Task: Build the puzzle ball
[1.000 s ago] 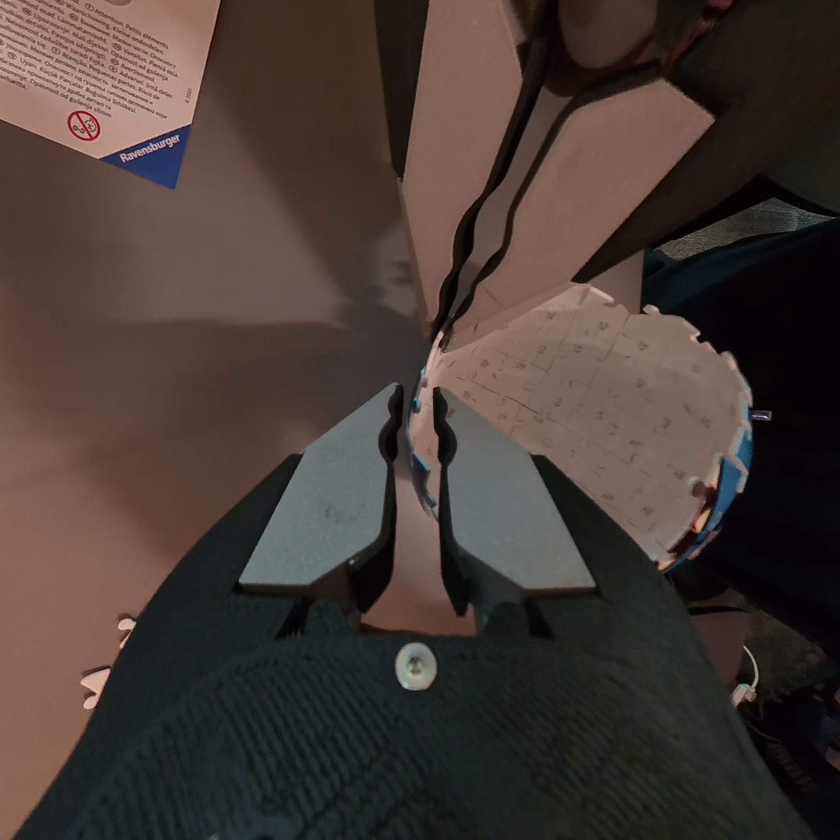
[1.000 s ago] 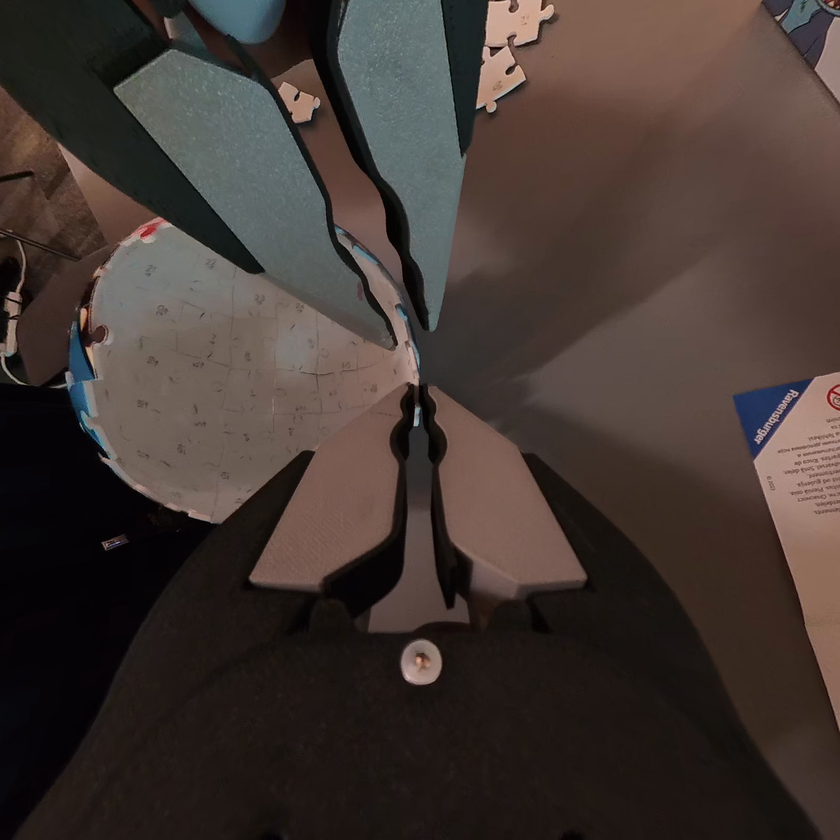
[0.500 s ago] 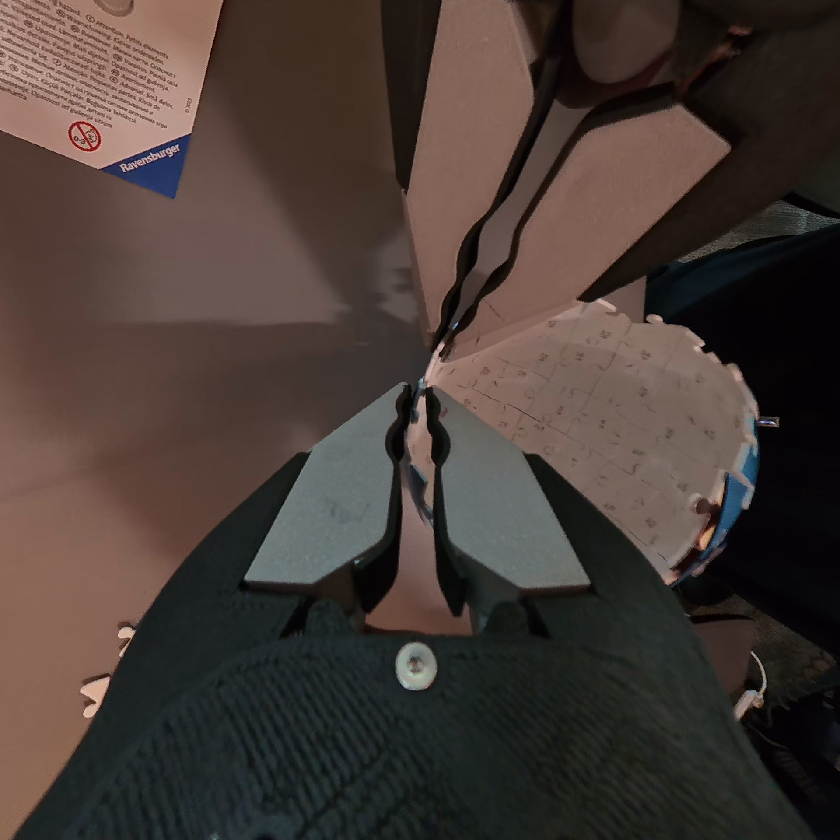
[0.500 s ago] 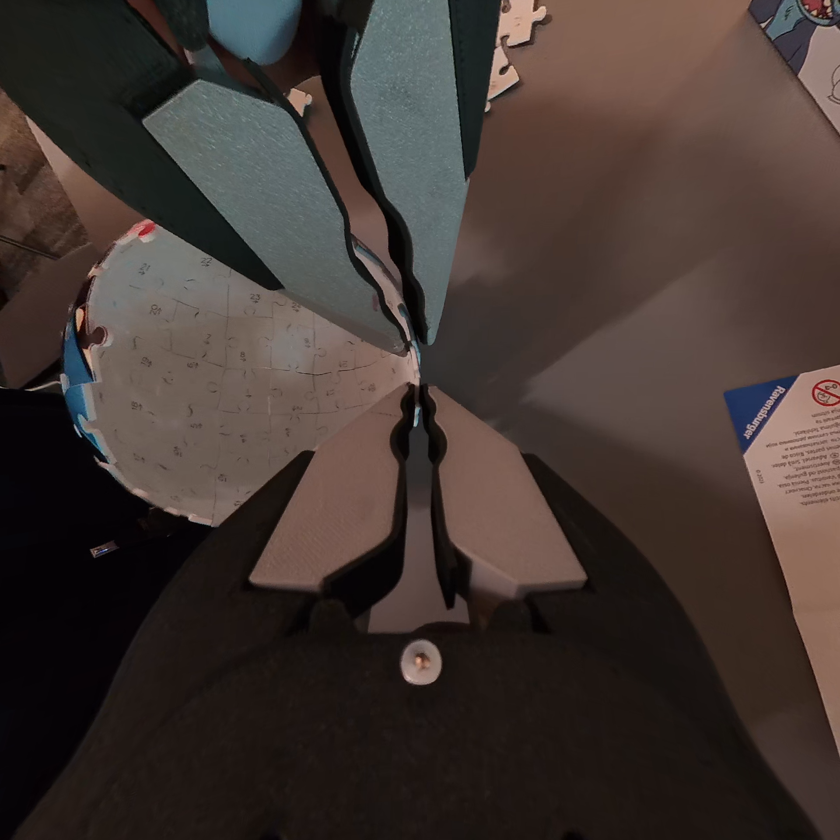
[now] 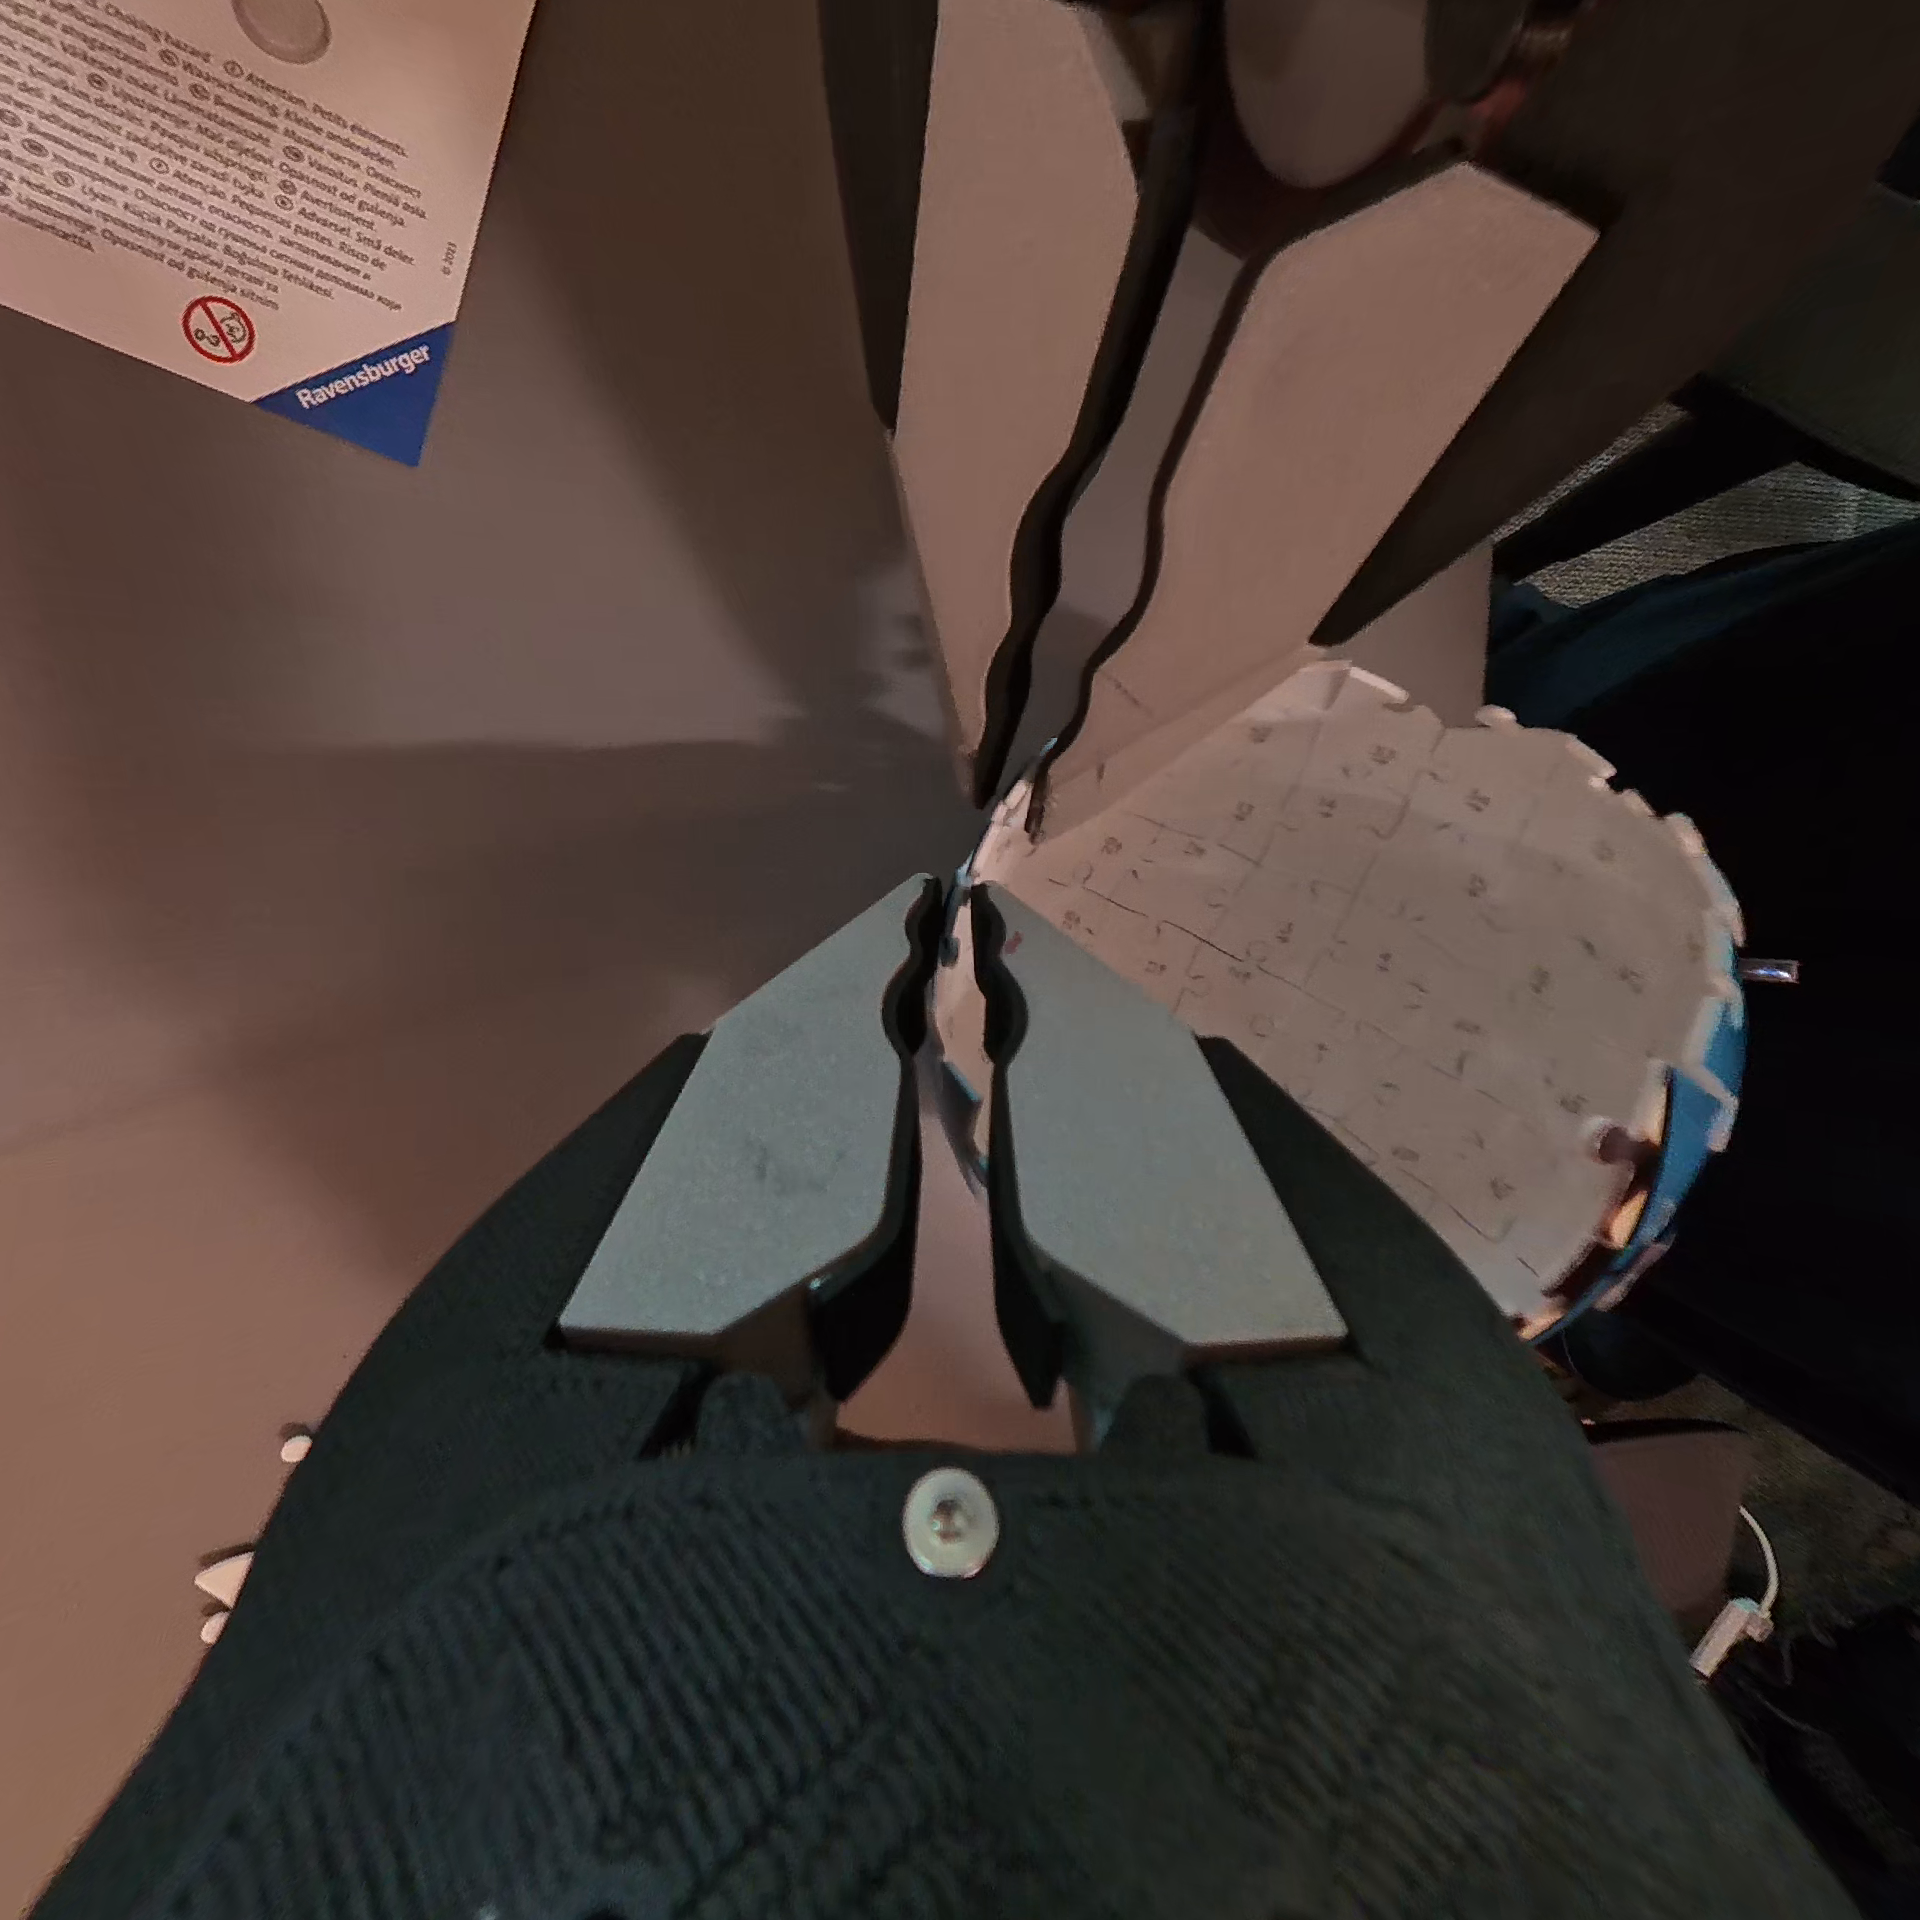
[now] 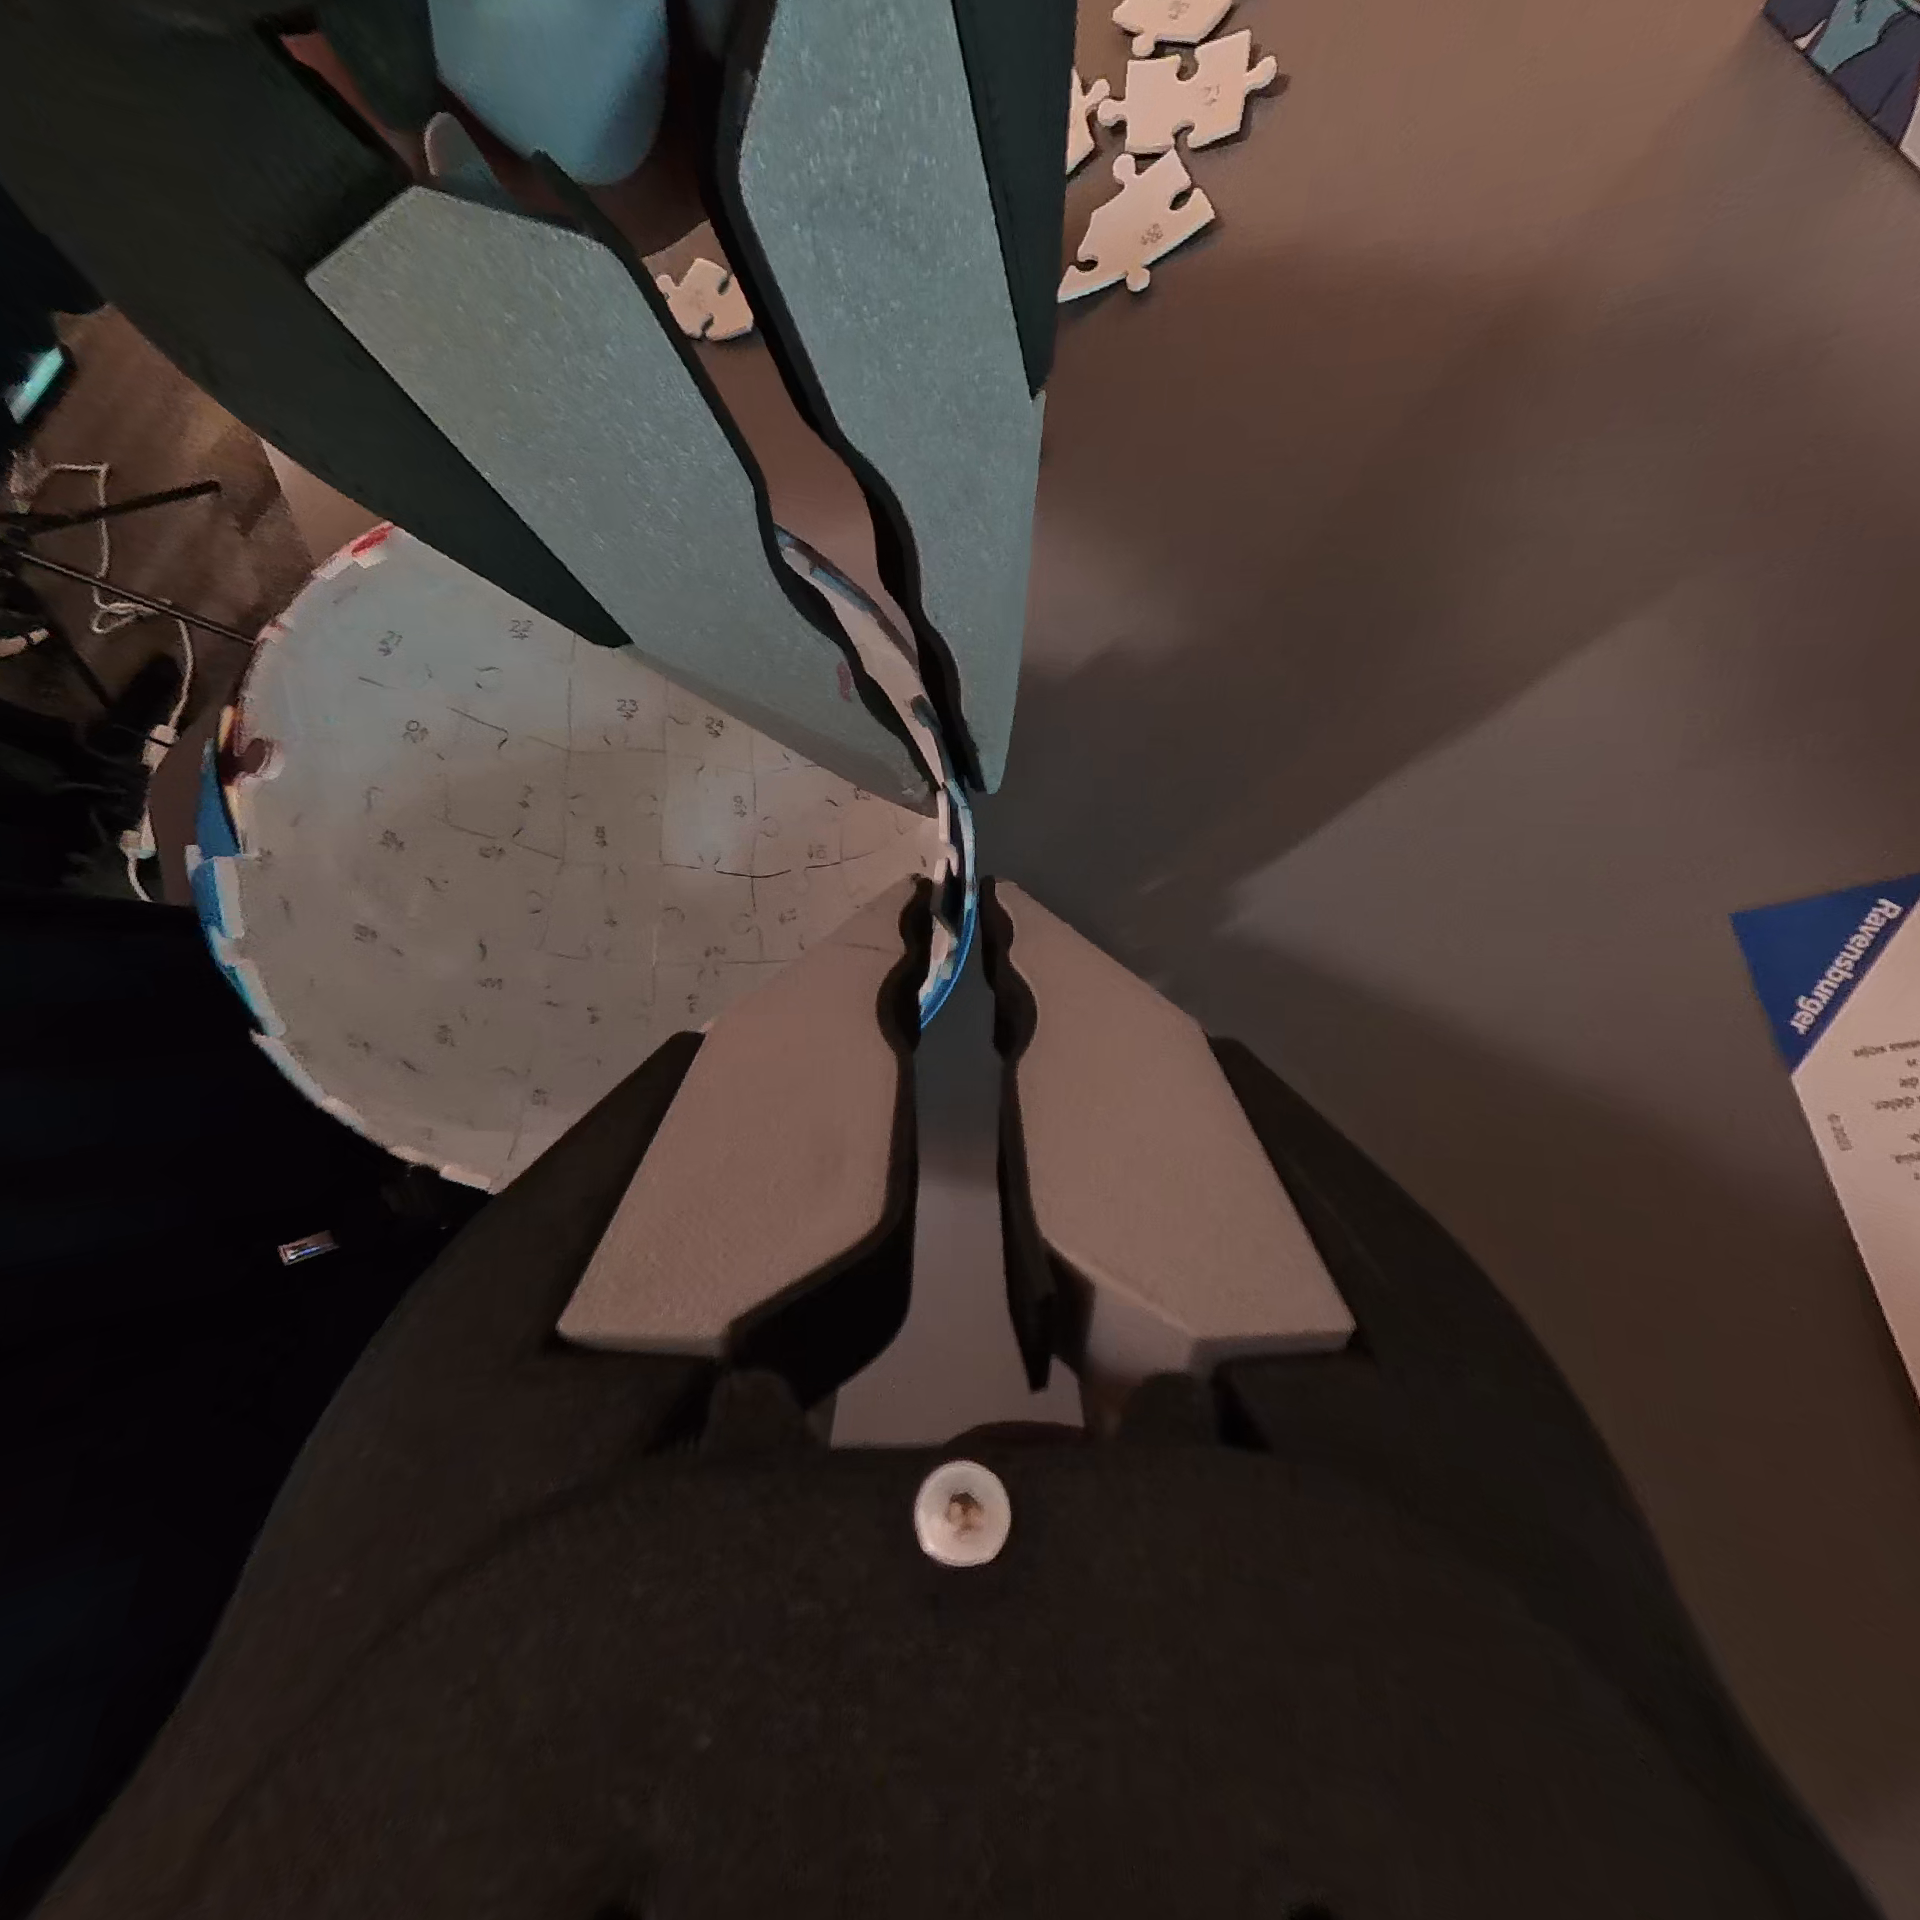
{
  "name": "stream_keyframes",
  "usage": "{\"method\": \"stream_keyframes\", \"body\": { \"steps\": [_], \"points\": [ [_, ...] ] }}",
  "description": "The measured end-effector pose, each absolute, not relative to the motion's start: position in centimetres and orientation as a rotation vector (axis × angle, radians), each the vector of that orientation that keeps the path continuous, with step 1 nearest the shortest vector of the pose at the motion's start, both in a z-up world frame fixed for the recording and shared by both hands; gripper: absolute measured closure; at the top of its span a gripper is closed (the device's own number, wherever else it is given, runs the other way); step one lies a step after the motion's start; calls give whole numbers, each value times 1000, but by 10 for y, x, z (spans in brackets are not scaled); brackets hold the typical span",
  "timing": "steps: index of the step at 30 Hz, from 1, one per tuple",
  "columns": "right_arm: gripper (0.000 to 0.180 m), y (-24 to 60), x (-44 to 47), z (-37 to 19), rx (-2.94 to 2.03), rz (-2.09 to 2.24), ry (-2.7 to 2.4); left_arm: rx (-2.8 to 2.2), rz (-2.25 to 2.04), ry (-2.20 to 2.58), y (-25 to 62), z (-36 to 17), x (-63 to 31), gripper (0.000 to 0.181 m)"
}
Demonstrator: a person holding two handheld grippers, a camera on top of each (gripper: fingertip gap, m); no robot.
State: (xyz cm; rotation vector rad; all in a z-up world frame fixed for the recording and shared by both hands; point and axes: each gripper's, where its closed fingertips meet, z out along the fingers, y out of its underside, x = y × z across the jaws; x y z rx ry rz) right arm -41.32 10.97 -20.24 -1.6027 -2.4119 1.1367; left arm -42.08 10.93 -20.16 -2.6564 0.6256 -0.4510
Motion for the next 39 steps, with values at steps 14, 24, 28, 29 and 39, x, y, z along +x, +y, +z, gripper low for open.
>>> {"method": "stream_keyframes", "body": {
  "steps": [14,24,28,29,39],
  "points": [
    [178,106,-413,-214,-1601,1115,-2425,-2661,-442,619,109,-201,-420,178],
    [179,107,-413,-215,-1612,1059,-2397,-2664,-440,609,110,-202,-420,178],
    [179,108,-413,-215,-1613,1036,-2404,-2667,-434,612,110,-202,-420,177],
    [179,108,-413,-215,-1614,1039,-2406,-2667,-434,612,110,-202,-420,178],
    [177,106,-418,-210,-1573,1138,-2414,-2662,-438,612,110,-201,-420,178]
  ]
}}
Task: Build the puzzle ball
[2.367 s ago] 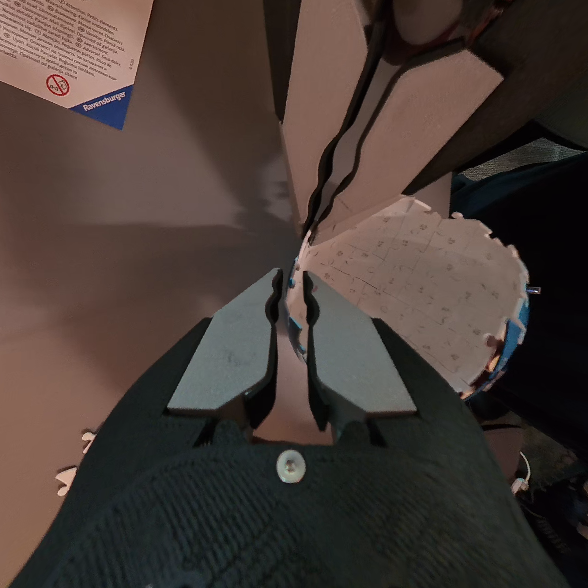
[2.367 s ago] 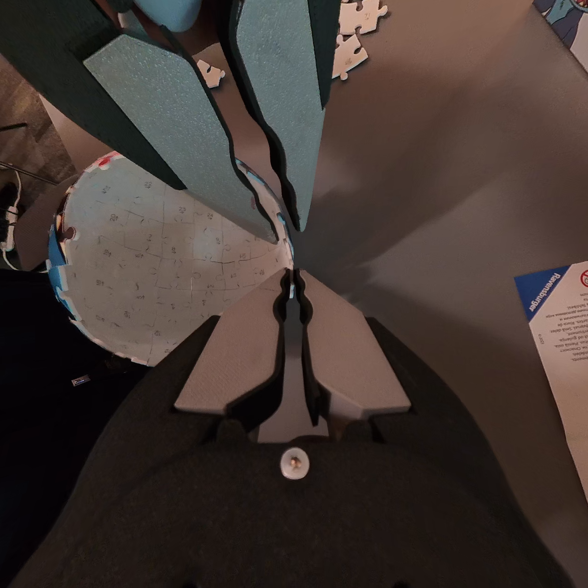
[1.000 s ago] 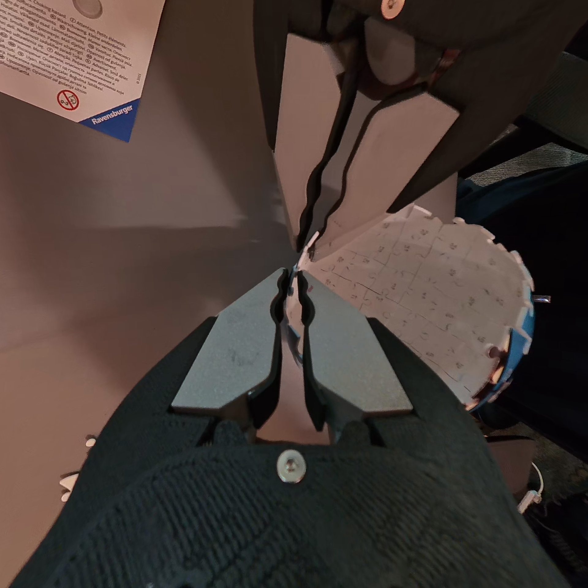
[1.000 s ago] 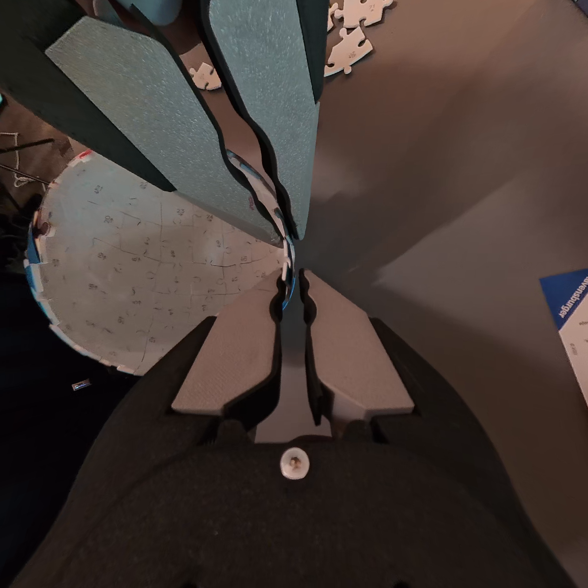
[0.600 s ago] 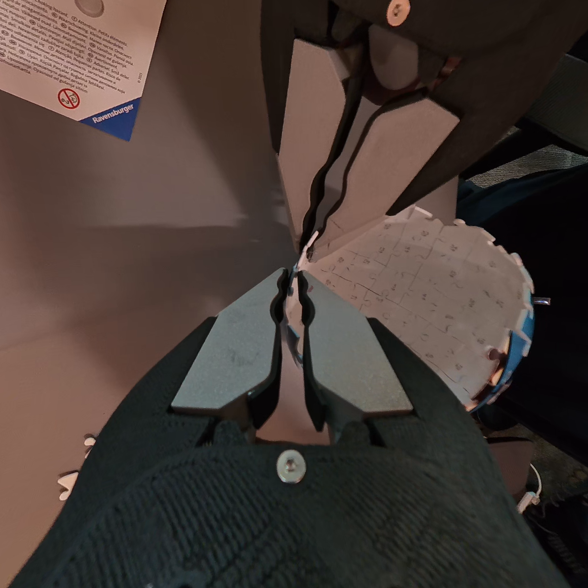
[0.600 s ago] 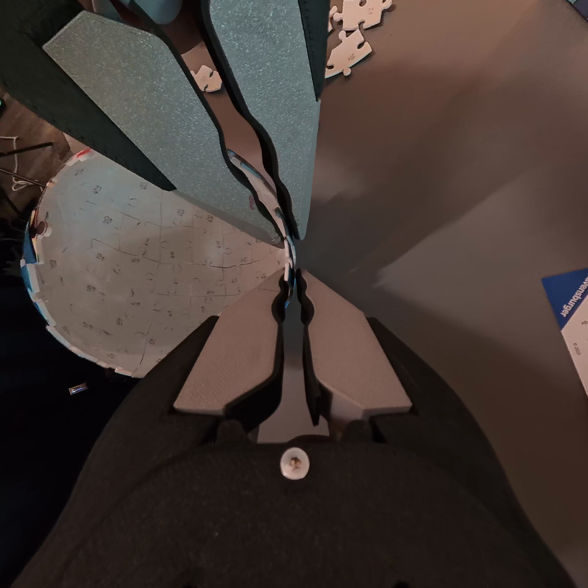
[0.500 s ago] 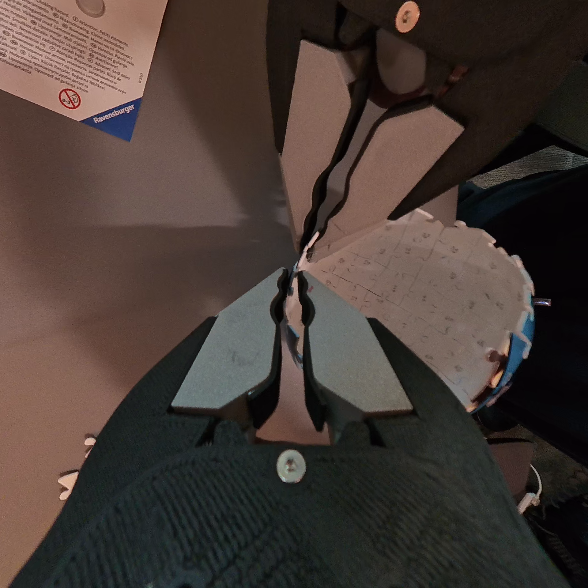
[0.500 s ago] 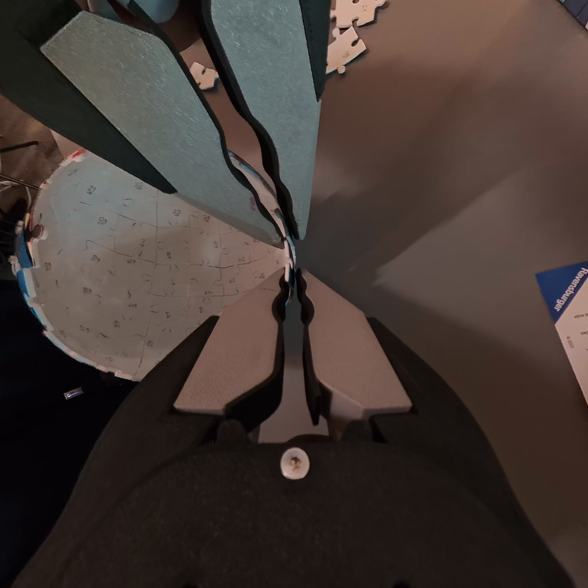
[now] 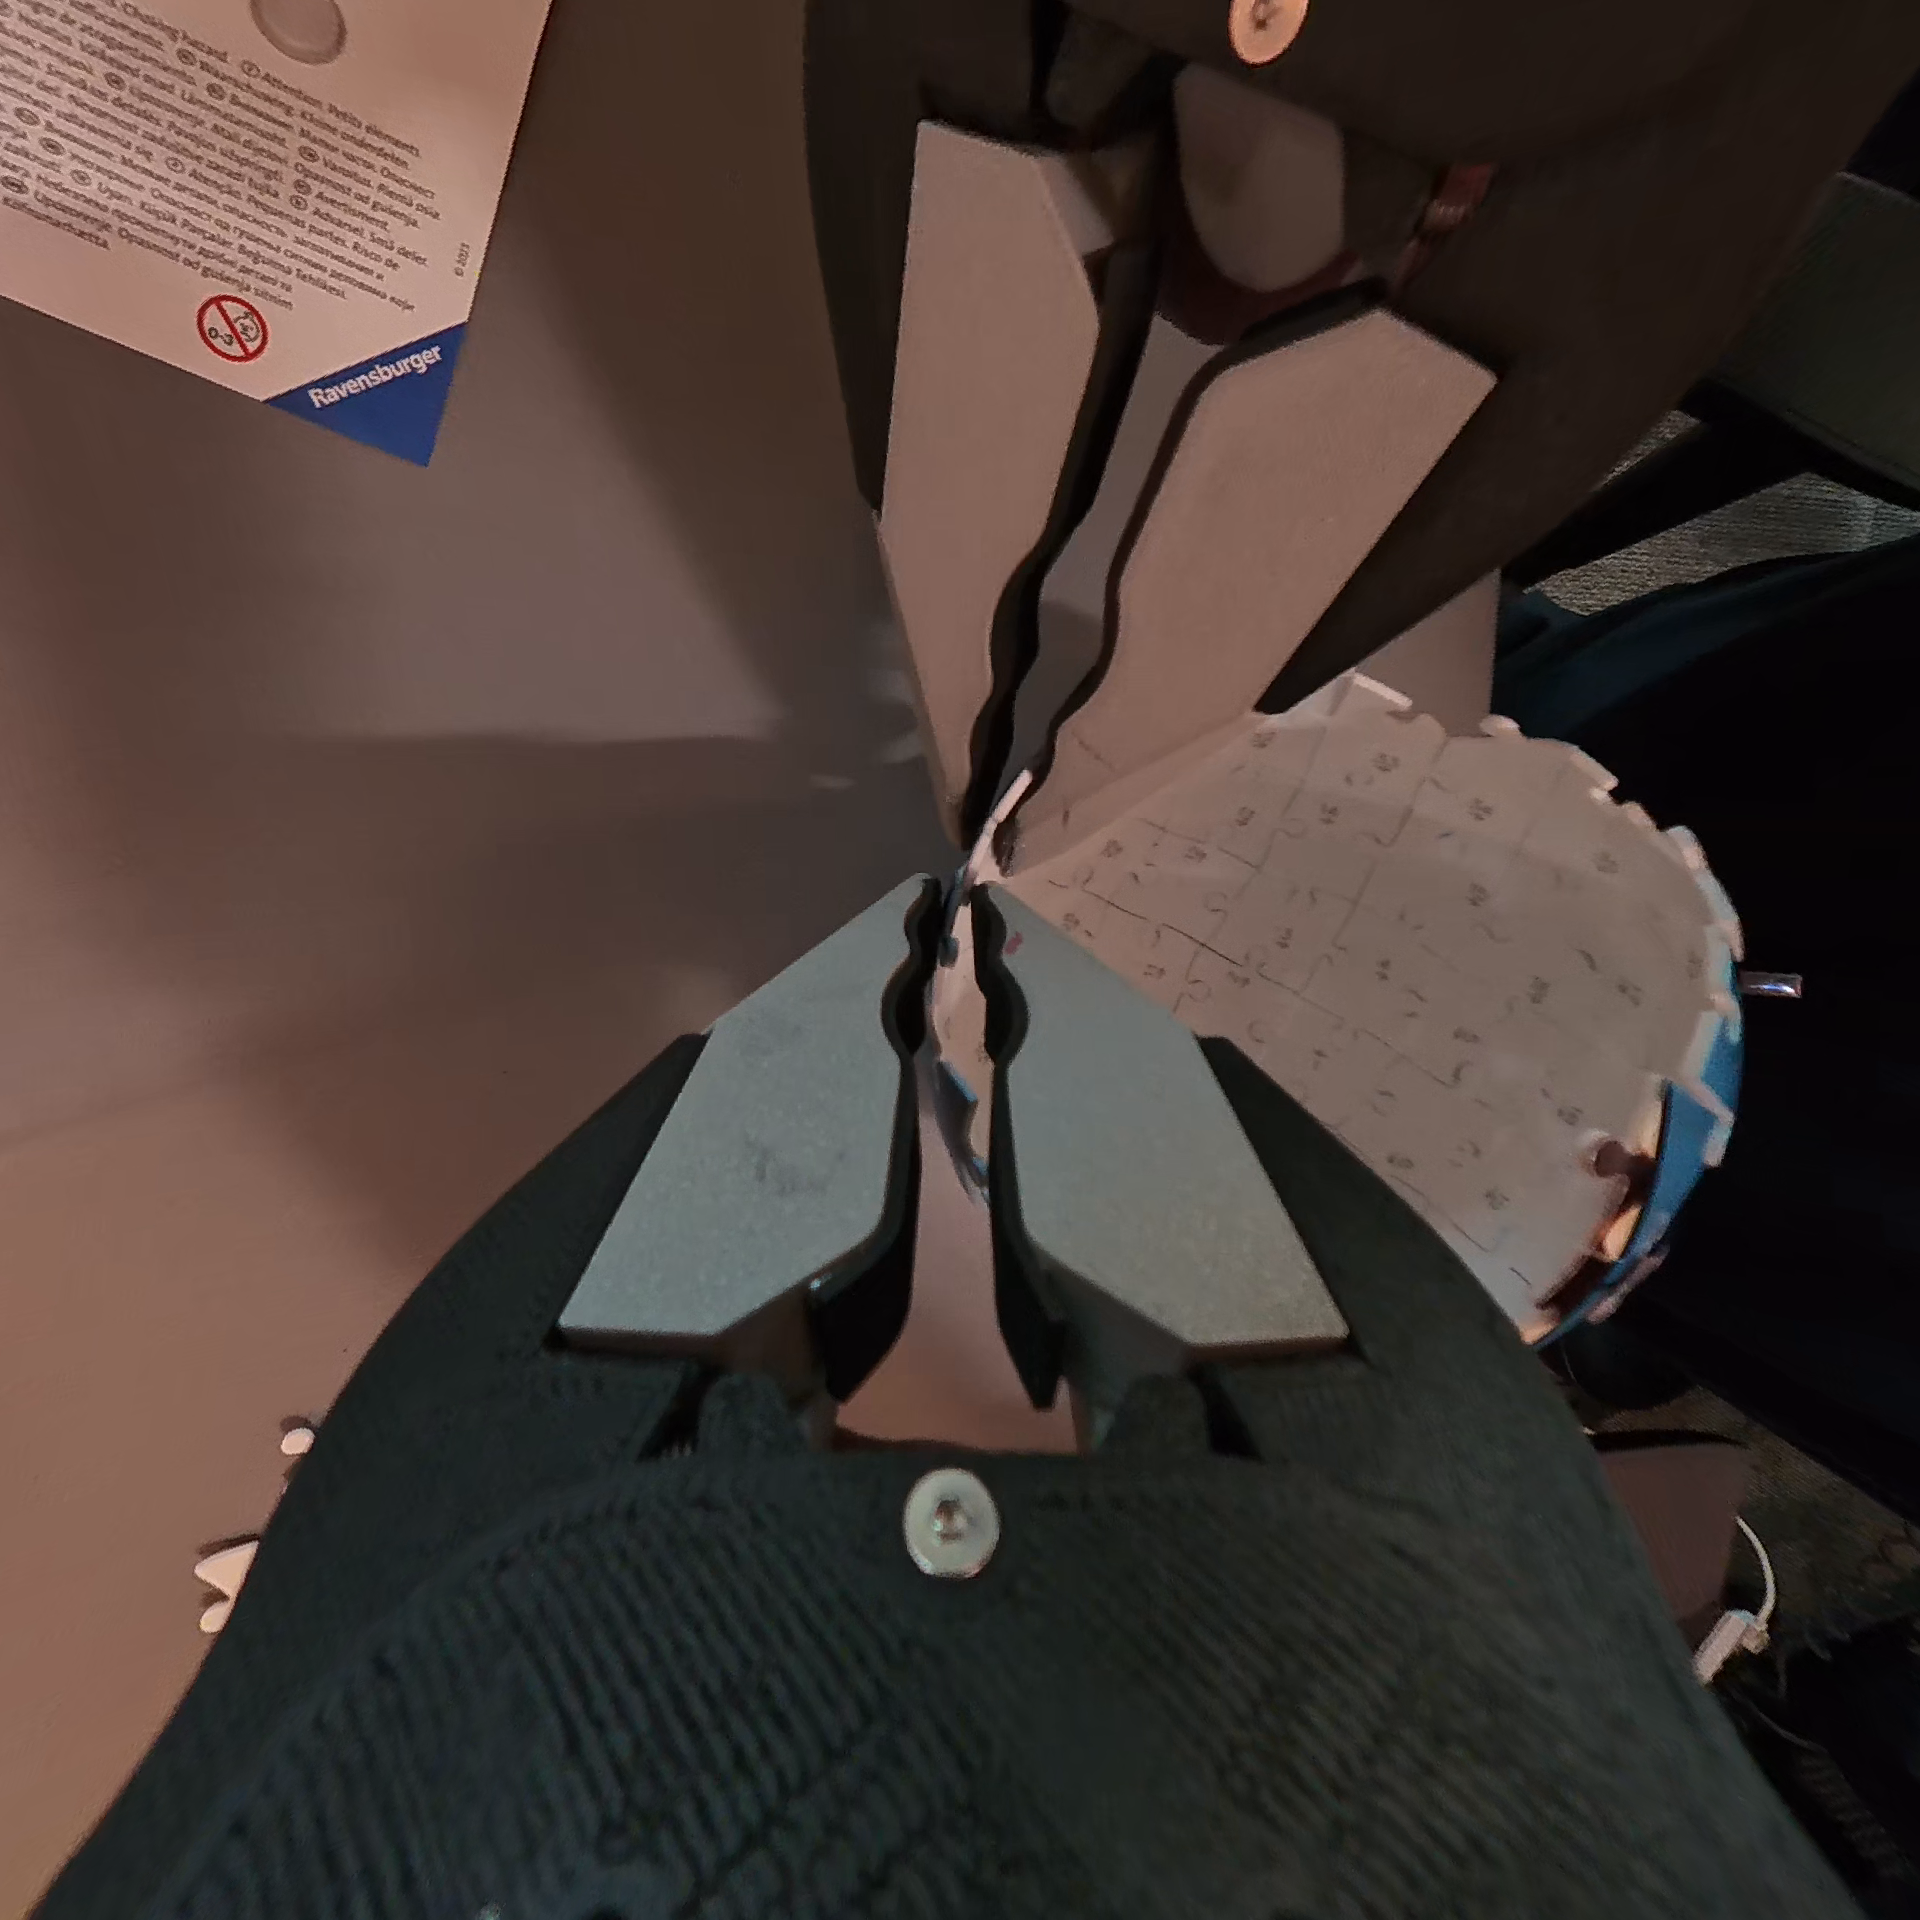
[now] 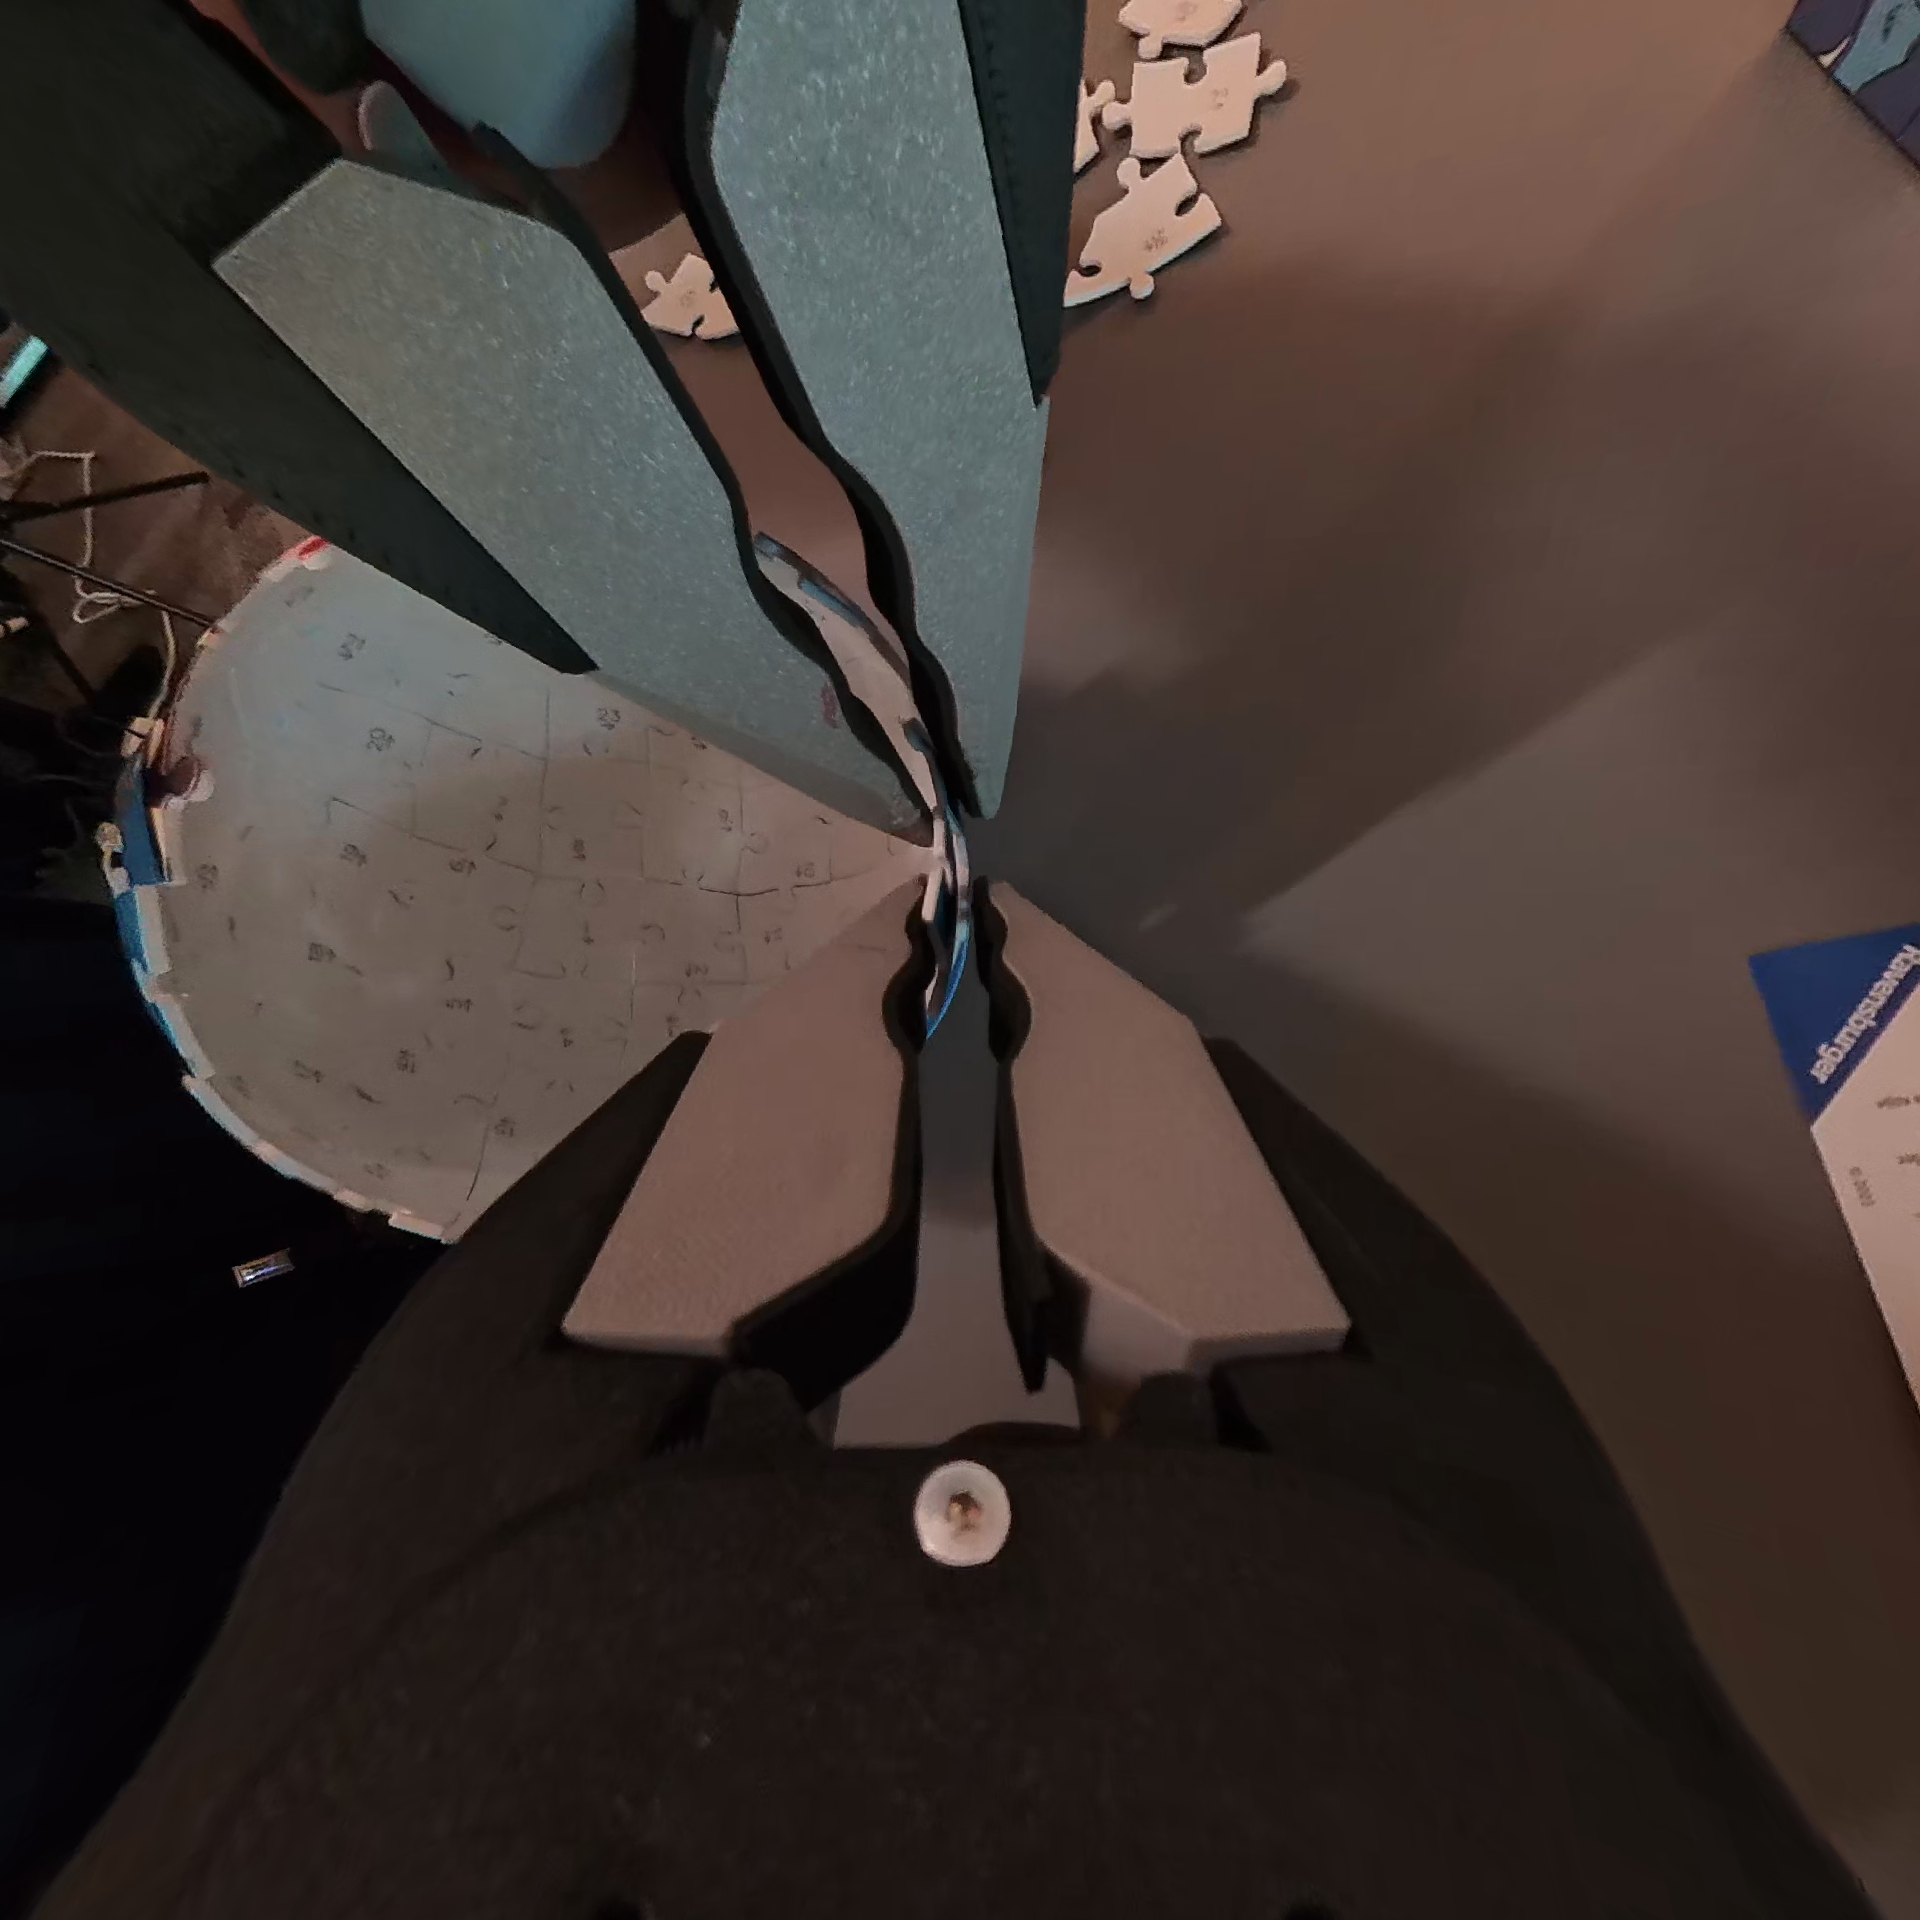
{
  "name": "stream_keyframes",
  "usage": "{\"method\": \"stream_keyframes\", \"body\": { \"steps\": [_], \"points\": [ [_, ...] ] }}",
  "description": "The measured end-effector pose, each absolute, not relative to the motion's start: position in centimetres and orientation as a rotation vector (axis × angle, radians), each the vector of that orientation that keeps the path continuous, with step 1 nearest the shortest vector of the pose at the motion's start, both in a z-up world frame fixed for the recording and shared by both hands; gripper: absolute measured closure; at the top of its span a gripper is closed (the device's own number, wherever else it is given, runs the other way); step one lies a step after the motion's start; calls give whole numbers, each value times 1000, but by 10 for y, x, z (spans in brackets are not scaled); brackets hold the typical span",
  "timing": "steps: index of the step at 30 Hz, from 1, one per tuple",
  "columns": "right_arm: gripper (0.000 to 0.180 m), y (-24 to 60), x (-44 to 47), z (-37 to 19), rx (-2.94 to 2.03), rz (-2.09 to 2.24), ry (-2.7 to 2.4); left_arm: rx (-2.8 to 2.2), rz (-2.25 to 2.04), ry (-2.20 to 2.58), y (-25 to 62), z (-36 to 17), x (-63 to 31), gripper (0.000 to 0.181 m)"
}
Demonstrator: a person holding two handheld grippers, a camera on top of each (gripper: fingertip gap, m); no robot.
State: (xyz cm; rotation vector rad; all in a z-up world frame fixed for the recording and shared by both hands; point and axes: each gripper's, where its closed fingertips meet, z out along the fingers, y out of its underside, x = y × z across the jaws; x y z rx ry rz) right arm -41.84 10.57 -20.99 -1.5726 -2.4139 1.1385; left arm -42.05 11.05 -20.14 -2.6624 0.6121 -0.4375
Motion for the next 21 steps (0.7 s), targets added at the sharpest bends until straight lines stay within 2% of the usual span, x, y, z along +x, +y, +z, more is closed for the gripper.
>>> {"method": "stream_keyframes", "body": {
  "steps": [6,14,19,21],
  "points": [
    [179,105,-417,-210,-1585,1145,-2407,-2662,-447,616,111,-202,-420,177],
    [167,113,-411,-199,-1570,1155,-2385,-2667,-441,623,110,-202,-420,177],
    [180,115,-412,-199,-1558,1156,-2376,-2672,-439,622,110,-202,-419,177],
    [180,114,-413,-200,-1549,1147,-2371,-2677,-434,623,110,-202,-420,177]
  ]
}}
